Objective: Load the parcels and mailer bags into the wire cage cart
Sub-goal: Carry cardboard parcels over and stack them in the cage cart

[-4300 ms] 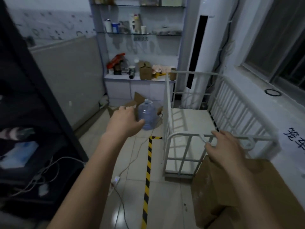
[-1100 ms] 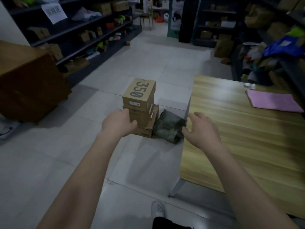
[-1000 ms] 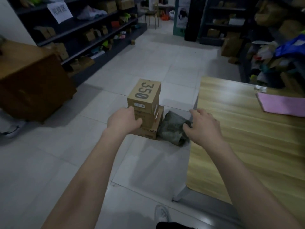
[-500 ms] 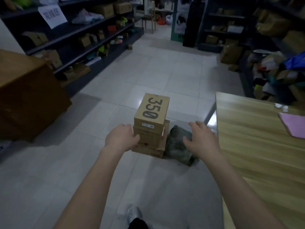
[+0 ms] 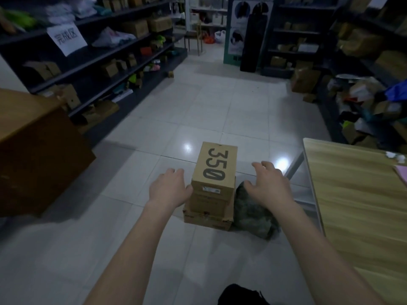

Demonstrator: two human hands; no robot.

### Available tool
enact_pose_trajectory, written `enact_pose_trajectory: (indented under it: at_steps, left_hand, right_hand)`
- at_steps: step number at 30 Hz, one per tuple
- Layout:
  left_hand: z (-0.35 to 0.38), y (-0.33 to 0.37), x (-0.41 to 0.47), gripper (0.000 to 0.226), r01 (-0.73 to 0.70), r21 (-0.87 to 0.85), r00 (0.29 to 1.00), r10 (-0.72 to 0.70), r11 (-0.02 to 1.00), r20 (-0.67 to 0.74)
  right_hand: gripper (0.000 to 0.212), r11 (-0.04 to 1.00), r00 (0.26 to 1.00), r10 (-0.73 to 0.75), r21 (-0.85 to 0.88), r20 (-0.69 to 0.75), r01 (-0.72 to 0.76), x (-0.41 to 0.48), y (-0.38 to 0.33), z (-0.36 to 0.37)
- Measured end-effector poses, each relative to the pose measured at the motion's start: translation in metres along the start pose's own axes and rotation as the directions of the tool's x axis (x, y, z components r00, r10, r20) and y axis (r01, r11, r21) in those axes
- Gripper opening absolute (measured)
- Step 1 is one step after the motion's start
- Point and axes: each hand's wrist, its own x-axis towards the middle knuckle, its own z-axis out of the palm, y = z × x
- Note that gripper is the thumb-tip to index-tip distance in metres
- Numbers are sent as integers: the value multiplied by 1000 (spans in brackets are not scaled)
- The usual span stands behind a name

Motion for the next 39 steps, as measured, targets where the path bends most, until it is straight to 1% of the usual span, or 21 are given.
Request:
enact_pose_trajectory:
  at_steps: [7,12,16,19,23,27,30,32,35,39]
  left_hand:
    - [8,-3,70,52,4,-47,997,0,999,77]
    - [24,4,131,55,28,-68,993,-20,997,119]
    - [39,17,195,62,82,-75,982,-68,994,177]
    - [53,30,241,61,117,-79,971,-97,990,220]
    - [81,46,292,65,188,-133,947,-144,973,287]
    - [123,44,328,67,256,-193,929,-187,947,319]
    - [156,35,352,70,298,-193,917,-225,935,328]
    - [178,29,368,70,323,-203,913,-249,924,322]
    - [213,19,389,72,304,-198,925,-239,932,294]
    - [259,10,423,72,279,-202,931,-212,939,298]
  right_hand:
    - [56,999,1000,18,33,24,-19,59,-10,13]
    - [54,999,998,10,40,61,-12,124,-5,22]
    - [57,999,994,-1,54,106,-5,194,10,26]
    - [51,997,991,-13,76,136,2,244,24,26]
    - [47,996,983,-29,88,184,13,298,40,38]
    - [47,990,979,-54,136,198,27,337,53,74]
    - [56,968,978,-85,249,192,35,359,64,111]
    - [59,960,972,-114,274,205,55,372,70,140]
    - [62,965,971,-106,256,213,49,395,78,186]
    - [74,986,960,-14,162,279,-33,424,80,248]
